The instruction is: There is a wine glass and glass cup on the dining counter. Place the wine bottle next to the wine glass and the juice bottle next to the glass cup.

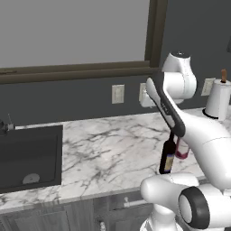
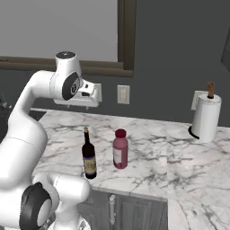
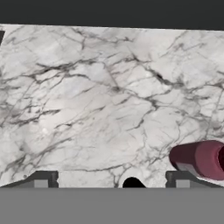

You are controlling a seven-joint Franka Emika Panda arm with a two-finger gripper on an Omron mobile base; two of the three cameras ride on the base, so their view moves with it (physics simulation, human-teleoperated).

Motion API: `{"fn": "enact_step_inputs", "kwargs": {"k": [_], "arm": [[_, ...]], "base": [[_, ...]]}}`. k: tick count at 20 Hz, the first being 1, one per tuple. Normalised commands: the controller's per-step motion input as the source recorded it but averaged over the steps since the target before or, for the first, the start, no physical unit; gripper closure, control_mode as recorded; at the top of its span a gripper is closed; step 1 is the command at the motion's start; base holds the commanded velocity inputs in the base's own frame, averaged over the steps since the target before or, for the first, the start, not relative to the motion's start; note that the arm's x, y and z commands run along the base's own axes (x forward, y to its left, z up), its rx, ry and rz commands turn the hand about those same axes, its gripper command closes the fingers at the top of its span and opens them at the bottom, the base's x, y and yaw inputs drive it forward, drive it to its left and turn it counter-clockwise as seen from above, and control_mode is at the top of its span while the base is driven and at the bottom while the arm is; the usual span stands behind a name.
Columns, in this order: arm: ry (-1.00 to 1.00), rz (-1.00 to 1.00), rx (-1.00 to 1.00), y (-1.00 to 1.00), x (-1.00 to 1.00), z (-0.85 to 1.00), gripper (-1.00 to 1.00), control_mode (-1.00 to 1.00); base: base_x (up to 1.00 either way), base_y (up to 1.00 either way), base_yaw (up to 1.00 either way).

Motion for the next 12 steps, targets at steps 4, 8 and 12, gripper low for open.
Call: {"fn": "enact_step_inputs", "kwargs": {"k": [4,8,12], "arm": [[0.0,-0.01,0.16,-0.08,-0.18,-0.49,-1.0,-1.0],[-0.07,-0.01,0.05,-0.11,-0.38,-0.24,-1.0,-1.0],[-0.16,0.14,0.05,-0.49,-0.64,-0.25,-1.0,-1.0]], "base": [[0.0,0.0,0.0],[0.0,0.0,0.0],[0.0,0.0,0.0]]}}
